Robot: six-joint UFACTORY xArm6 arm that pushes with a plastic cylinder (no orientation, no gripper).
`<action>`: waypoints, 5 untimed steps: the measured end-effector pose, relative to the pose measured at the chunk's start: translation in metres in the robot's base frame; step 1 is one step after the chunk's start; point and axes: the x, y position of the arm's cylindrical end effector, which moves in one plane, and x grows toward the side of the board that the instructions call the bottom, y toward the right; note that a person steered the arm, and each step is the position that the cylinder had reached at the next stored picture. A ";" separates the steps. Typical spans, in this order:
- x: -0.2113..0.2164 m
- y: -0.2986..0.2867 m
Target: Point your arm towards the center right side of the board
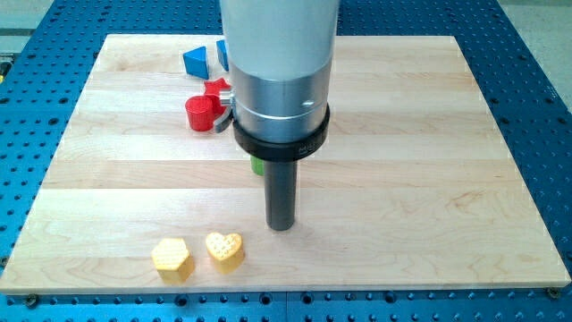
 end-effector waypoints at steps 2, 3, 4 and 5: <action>-0.020 0.016; -0.028 0.026; -0.035 0.037; -0.041 0.046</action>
